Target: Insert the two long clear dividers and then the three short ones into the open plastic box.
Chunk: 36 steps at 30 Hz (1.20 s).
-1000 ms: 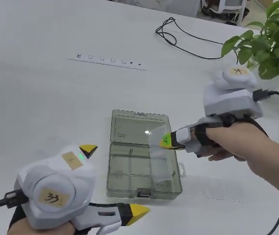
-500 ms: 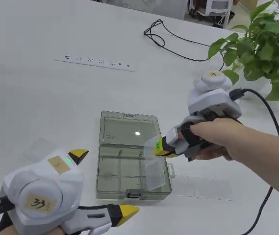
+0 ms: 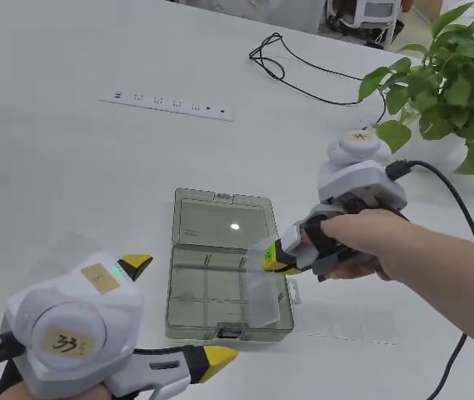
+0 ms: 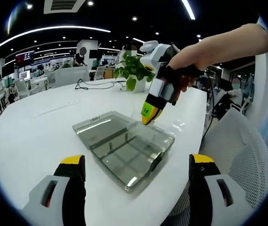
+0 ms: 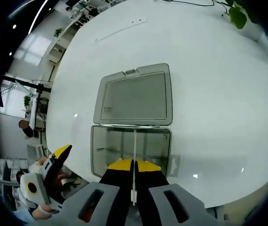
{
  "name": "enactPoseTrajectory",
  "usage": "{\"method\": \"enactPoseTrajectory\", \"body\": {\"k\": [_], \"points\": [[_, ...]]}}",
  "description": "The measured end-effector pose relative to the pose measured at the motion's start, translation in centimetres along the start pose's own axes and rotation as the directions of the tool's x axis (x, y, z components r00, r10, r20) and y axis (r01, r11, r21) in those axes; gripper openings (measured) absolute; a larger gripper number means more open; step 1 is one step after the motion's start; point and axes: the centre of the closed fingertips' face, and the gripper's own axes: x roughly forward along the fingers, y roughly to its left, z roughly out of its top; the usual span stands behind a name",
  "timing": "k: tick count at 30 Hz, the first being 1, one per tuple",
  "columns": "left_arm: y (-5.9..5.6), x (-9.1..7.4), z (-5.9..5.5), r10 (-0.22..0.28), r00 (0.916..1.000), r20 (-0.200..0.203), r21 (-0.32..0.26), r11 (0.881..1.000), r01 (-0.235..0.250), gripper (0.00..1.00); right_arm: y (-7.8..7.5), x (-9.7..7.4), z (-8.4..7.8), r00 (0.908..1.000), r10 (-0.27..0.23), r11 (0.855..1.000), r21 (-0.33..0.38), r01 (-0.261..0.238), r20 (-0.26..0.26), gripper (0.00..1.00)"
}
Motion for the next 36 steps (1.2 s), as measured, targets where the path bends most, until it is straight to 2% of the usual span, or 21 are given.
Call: {"method": "enactPoseTrajectory", "body": {"k": [13,36], "points": [[0.3,-0.1,-0.1,0.003,1.0,0.003,-0.025,1.0,-0.003,0.91,-0.4,0.7,-0.6,0.9988,-0.041,0.999,-0.028,0.04,-0.025,0.02],[0.5,-0.1,-0.2,0.002,1.0,-0.003,-0.047,0.999,-0.002,0.89,-0.4,1.4,-0.5,0.9977,-0.054,0.998,-0.03,0.053,-0.041,0.02]]}}
